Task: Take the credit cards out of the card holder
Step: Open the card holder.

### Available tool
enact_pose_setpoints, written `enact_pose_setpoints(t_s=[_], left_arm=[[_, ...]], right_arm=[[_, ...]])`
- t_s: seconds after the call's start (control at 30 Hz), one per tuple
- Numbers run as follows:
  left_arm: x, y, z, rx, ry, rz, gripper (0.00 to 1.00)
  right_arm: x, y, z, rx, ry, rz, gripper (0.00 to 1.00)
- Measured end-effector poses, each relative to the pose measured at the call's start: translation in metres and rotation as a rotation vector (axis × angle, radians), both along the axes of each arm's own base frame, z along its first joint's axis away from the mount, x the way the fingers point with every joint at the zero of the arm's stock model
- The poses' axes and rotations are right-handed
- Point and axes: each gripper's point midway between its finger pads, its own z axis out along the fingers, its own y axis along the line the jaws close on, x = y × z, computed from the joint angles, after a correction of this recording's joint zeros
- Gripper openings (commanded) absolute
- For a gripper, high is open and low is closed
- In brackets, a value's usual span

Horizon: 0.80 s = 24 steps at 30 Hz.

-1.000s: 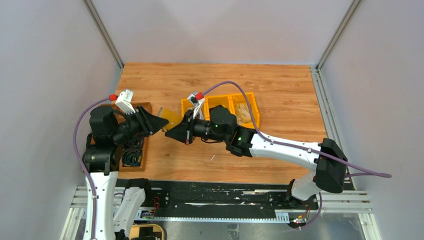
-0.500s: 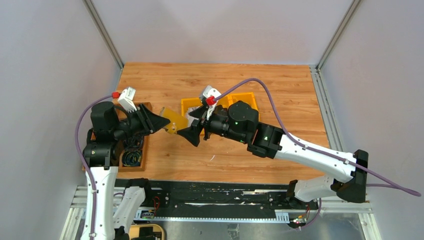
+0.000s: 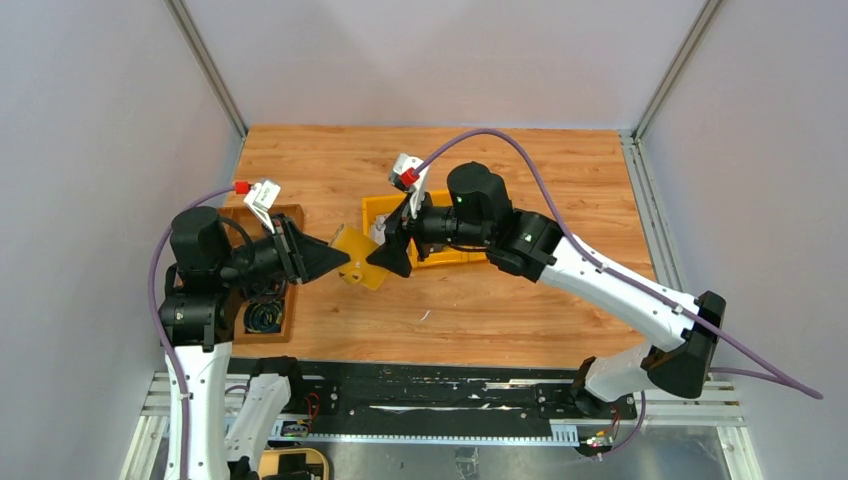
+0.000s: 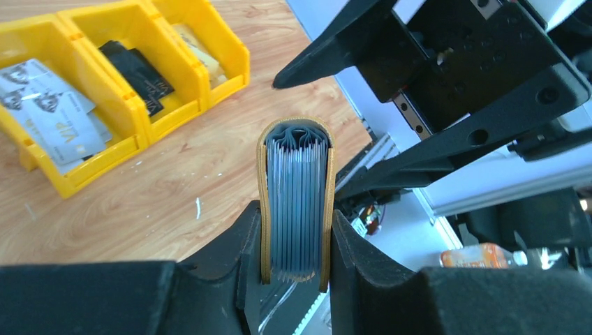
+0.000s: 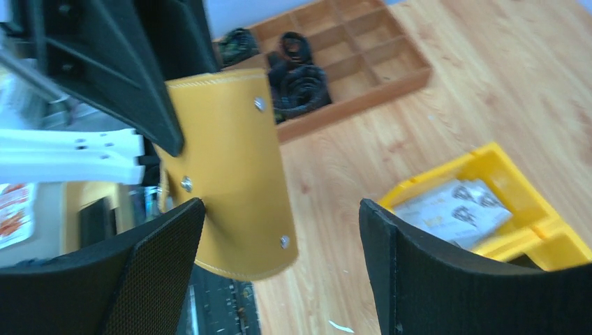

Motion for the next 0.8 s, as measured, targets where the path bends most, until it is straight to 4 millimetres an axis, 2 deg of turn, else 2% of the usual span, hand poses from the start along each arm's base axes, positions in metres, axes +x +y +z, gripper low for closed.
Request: enact_pose_setpoints(t_s=[0.07,0.17,0.3,0.37,0.47,0.53,0.57,0.73,0.8], left_arm=[[-0.007,-0.003,0.004,-0.005,-0.023,-0.038,0.00],[-0.014,-0.007,0.006,-0.012,-0.037,-0.086,0.00],[-0.020,-0.010,0.007,-0.016,-0.053,-0.129,0.00],[-0.023,-0.010,0.006,-0.012,-0.059,-0.139,0.01],[-0.027,-0.010,0.008,-0.006,-0.084,-0.154,0.25],[-0.030,-0.010,0.010,0.003,-0.109,-0.148,0.48],[-0.029,-0.009,0.010,0.010,-0.118,-0.133,0.54],[-0.017,0.000,0.003,0.038,-0.125,-0.020,0.73],[-0.015,0.000,-0.003,0.032,-0.104,-0.012,0.74]], right_arm=[[-0.012,0.006,0.005,0.011,0.029,0.080,0.83],[-0.029,0.014,0.005,0.016,0.079,0.190,0.73],[-0.045,0.025,-0.007,0.000,0.172,0.292,0.50],[-0.052,0.027,-0.010,-0.003,0.209,0.332,0.32],[-0.059,0.023,-0.008,0.000,0.255,0.373,0.12],[-0.063,0.021,-0.005,0.005,0.285,0.392,0.09],[-0.065,0.021,-0.004,0.008,0.287,0.399,0.09],[-0.058,0.024,-0.003,0.015,0.299,0.346,0.01],[-0.054,0.025,-0.003,0.016,0.298,0.321,0.00]])
